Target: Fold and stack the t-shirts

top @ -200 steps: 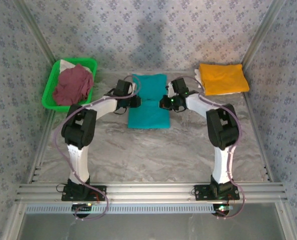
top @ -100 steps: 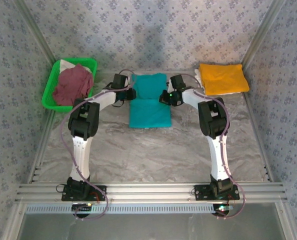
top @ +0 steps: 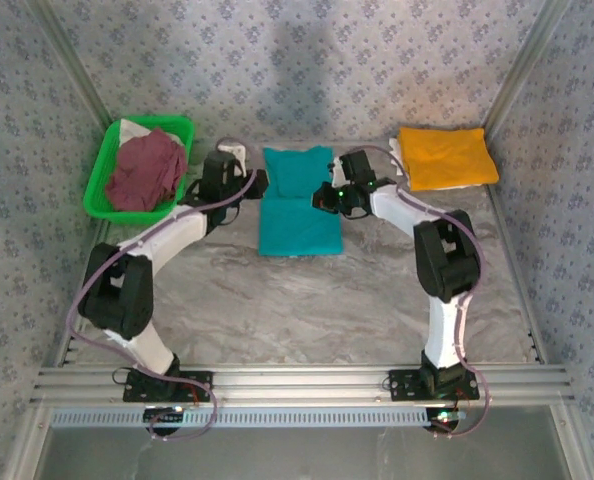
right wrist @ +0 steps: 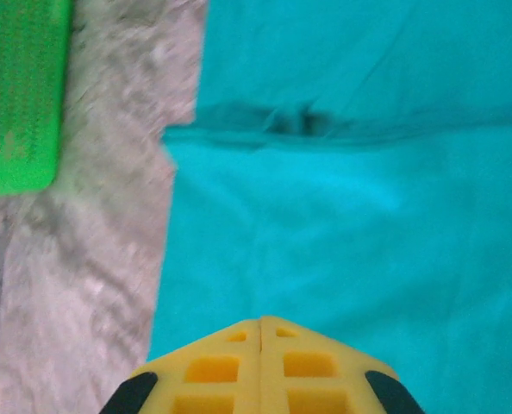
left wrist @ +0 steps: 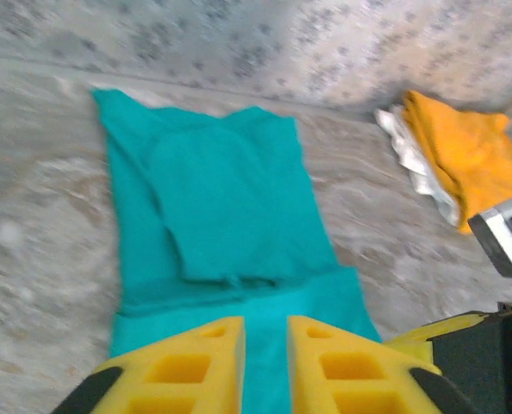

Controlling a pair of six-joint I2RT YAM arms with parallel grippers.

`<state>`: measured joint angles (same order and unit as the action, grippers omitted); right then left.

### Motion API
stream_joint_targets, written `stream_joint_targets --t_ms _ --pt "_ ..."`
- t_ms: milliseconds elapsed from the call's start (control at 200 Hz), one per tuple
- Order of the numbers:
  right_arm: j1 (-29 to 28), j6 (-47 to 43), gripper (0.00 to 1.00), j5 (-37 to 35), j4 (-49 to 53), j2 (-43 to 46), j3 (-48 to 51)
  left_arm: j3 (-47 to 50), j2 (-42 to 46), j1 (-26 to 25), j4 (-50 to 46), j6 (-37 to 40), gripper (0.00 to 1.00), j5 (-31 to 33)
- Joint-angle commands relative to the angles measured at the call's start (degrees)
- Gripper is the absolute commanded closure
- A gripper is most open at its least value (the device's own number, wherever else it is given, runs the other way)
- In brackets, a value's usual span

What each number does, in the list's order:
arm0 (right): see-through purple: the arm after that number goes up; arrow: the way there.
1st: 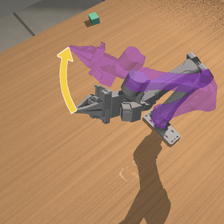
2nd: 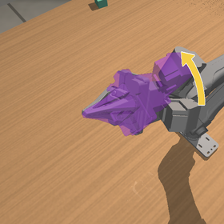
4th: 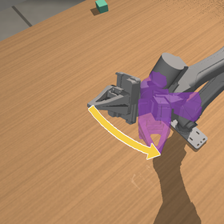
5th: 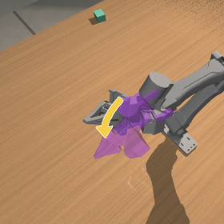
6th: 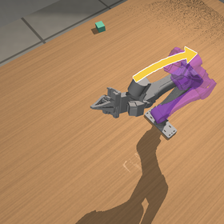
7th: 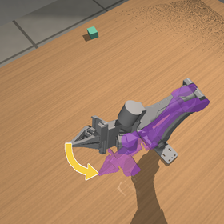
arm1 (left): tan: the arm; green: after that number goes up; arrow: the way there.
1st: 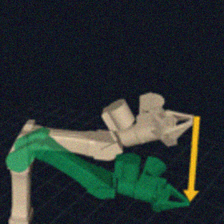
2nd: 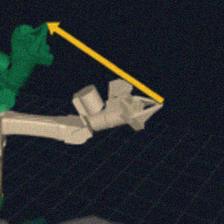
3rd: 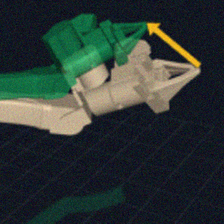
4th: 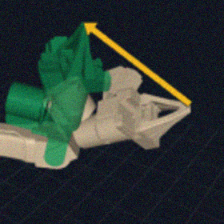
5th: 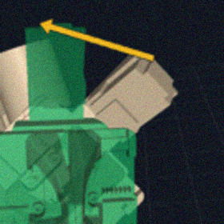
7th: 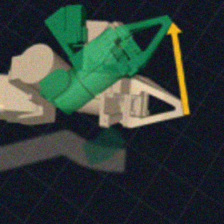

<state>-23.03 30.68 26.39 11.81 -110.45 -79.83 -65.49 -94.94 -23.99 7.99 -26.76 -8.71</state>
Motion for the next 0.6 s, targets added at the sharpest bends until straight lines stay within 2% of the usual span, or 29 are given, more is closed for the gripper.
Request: stream_joint_targets --t_ms 0,180,420,595 --pt "-0.82 1.29 0.99 0.11 -2.77 4.54 7.87 6.4 -1.52 -1.38 3.0 -4.08 0.84 -5.99" --pt "-0.29 1.64 1.0 -2.33 -5.31 6.95 17.73 12.59 -3.46 -2.82 4.94 -5.74 0.88 -6.73" --pt "0.52 -0.76 1.0 -4.48 -5.21 1.7 18.81 15.61 -8.53 -2.73 3.94 -6.45 0.89 -4.61" --pt "0.44 -1.05 1.0 -5.21 -5.36 2.29 22.25 19.55 -7.42 -2.73 3.09 -7.07 0.89 -1.98"
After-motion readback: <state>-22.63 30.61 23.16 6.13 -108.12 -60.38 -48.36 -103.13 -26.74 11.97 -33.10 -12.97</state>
